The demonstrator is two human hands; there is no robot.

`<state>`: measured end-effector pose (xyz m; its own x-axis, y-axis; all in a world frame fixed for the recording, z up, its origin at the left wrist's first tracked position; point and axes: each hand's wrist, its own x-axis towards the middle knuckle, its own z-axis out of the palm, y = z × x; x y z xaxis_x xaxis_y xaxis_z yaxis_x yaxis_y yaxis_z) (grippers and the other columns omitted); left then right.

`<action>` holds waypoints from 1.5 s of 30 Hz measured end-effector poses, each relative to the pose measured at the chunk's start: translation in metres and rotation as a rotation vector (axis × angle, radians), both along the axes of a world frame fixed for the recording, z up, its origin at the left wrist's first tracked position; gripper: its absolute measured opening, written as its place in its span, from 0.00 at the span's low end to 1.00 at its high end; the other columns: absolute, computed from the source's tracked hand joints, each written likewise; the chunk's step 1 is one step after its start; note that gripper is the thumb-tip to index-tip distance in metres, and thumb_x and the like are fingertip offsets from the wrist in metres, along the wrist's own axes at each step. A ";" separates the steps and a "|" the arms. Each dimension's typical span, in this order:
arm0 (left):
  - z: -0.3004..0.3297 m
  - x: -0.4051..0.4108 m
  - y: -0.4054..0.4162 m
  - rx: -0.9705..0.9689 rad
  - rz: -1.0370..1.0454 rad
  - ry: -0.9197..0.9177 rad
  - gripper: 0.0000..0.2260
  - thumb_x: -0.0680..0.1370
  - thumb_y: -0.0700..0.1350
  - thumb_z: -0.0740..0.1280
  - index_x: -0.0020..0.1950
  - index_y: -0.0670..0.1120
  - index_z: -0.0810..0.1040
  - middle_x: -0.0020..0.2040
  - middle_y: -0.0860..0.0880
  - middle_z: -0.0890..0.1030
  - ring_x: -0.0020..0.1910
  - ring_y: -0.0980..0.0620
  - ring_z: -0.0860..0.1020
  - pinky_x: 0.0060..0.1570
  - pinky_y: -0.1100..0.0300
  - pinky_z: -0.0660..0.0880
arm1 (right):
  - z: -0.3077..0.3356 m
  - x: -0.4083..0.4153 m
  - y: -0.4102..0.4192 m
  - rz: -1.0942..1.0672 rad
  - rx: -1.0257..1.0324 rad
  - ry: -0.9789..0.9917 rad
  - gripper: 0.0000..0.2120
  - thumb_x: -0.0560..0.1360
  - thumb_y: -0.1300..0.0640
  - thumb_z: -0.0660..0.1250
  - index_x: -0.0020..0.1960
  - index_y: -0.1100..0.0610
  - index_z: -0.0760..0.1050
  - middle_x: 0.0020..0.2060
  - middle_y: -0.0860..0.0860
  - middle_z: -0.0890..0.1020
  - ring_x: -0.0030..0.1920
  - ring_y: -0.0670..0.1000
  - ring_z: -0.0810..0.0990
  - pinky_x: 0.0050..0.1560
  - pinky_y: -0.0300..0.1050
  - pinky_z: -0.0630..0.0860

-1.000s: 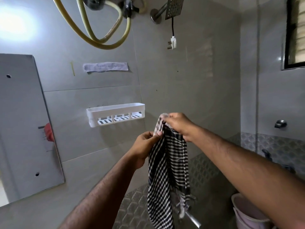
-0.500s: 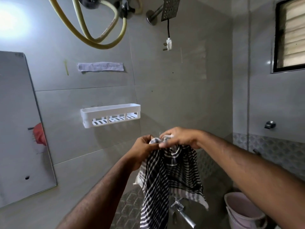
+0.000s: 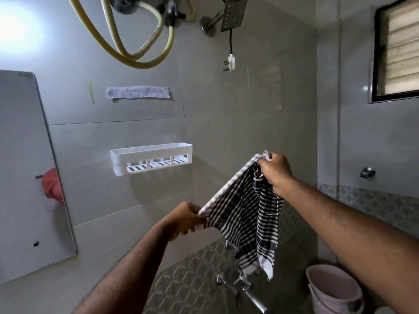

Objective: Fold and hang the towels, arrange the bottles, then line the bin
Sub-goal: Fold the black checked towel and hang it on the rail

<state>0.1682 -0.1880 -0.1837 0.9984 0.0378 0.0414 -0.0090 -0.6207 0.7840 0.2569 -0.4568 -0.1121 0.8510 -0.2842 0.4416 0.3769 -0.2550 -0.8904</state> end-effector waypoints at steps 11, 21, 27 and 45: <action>-0.002 -0.003 0.004 -0.333 0.167 -0.161 0.05 0.82 0.44 0.68 0.54 0.48 0.84 0.39 0.47 0.79 0.32 0.53 0.80 0.28 0.62 0.71 | 0.011 -0.006 -0.012 0.022 0.264 -0.034 0.14 0.71 0.49 0.70 0.34 0.53 0.68 0.31 0.46 0.73 0.35 0.50 0.72 0.39 0.45 0.68; 0.007 -0.007 -0.087 -0.349 -0.222 -0.135 0.14 0.79 0.53 0.74 0.58 0.45 0.84 0.56 0.44 0.86 0.52 0.50 0.85 0.45 0.54 0.82 | 0.019 -0.024 0.012 0.172 0.081 -0.021 0.12 0.67 0.47 0.69 0.34 0.50 0.67 0.32 0.49 0.67 0.34 0.49 0.66 0.37 0.45 0.62; 0.000 -0.001 -0.102 -0.397 -0.244 -0.174 0.12 0.77 0.32 0.71 0.59 0.40 0.84 0.53 0.42 0.88 0.48 0.50 0.85 0.48 0.56 0.83 | 0.032 -0.033 0.004 0.173 0.177 -0.038 0.14 0.66 0.47 0.70 0.31 0.50 0.65 0.32 0.51 0.67 0.34 0.50 0.65 0.37 0.48 0.62; -0.017 -0.006 -0.106 -0.104 -0.208 -0.553 0.05 0.78 0.41 0.71 0.51 0.48 0.77 0.45 0.51 0.81 0.42 0.55 0.78 0.42 0.55 0.75 | 0.051 -0.037 -0.023 -0.094 0.386 -0.165 0.12 0.71 0.49 0.67 0.34 0.55 0.68 0.32 0.50 0.76 0.35 0.52 0.73 0.36 0.45 0.70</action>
<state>0.1625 -0.2939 -0.2006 0.8168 -0.1240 0.5635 -0.5459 -0.4822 0.6852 0.2202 -0.4801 -0.0611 0.7406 -0.5280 0.4156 0.5130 0.0449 -0.8572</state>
